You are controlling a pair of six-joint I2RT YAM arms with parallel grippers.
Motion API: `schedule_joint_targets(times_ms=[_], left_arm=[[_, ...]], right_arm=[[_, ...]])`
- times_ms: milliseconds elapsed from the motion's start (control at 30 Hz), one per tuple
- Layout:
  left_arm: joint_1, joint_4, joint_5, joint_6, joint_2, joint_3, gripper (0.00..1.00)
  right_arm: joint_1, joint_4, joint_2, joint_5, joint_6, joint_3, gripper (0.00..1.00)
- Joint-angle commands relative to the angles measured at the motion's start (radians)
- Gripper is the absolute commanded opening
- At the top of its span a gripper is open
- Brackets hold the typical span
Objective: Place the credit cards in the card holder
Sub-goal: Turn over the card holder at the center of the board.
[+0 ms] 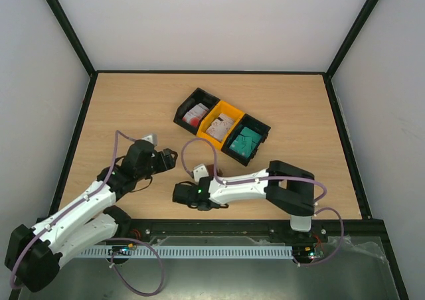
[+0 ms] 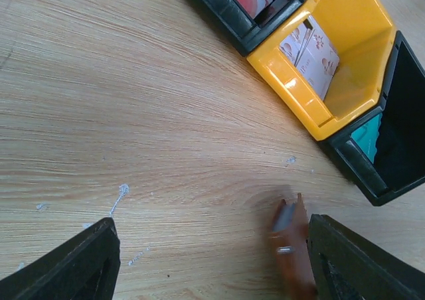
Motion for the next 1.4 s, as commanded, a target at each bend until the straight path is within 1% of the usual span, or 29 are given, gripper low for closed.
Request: schedule_joint_targets(times_ms=[0,67,167,267,400,500,633,767,867,1000,1100,1200,1267,1367], left_arm=[[0.01,-0.036,0.023,0.019,-0.022,0.001,0.78],[0.014,-0.04,0.025,0.016,-0.027,0.001,0.8],[0.019,-0.042,0.037,0.009,-0.034,-0.002,0.84],[0.021,-0.04,0.051,-0.001,-0.039,-0.006,0.85],[0.019,0.004,0.099,-0.026,-0.034,-0.037,0.86],[0.014,0.063,0.131,-0.082,-0.022,-0.075,0.85],[-0.051,0.155,0.116,-0.17,-0.003,-0.127,0.85],[-0.162,0.247,0.078,-0.271,0.053,-0.17,0.84],[-0.219,0.334,0.078,-0.317,0.14,-0.193,0.84],[-0.279,0.313,0.019,-0.334,0.247,-0.149,0.83],[-0.314,0.323,-0.002,-0.349,0.308,-0.138,0.82],[-0.336,0.311,-0.031,-0.352,0.37,-0.12,0.78],[-0.351,0.287,-0.051,-0.347,0.413,-0.099,0.77],[-0.374,0.264,-0.073,-0.338,0.472,-0.07,0.75]], right_arm=[[0.027,0.186,0.031,-0.076,0.012,0.049,0.44],[0.027,0.232,0.015,-0.083,0.022,0.048,0.48],[0.025,0.309,-0.042,-0.096,0.033,0.027,0.49],[0.015,0.377,-0.139,-0.102,0.046,-0.015,0.51],[-0.034,0.364,-0.263,-0.067,0.052,-0.073,0.51],[-0.093,0.326,-0.355,-0.034,0.031,-0.145,0.51],[-0.157,0.317,-0.424,-0.06,-0.06,-0.228,0.52],[-0.19,0.319,-0.422,-0.085,-0.13,-0.259,0.52],[-0.203,0.355,-0.393,-0.104,-0.173,-0.262,0.51],[-0.217,0.396,-0.335,-0.161,-0.215,-0.251,0.47],[-0.223,0.412,-0.301,-0.173,-0.22,-0.252,0.43],[-0.23,0.405,-0.275,-0.143,-0.206,-0.253,0.36],[-0.233,0.396,-0.267,-0.1,-0.195,-0.255,0.33],[-0.242,0.396,-0.26,-0.083,-0.194,-0.262,0.29]])
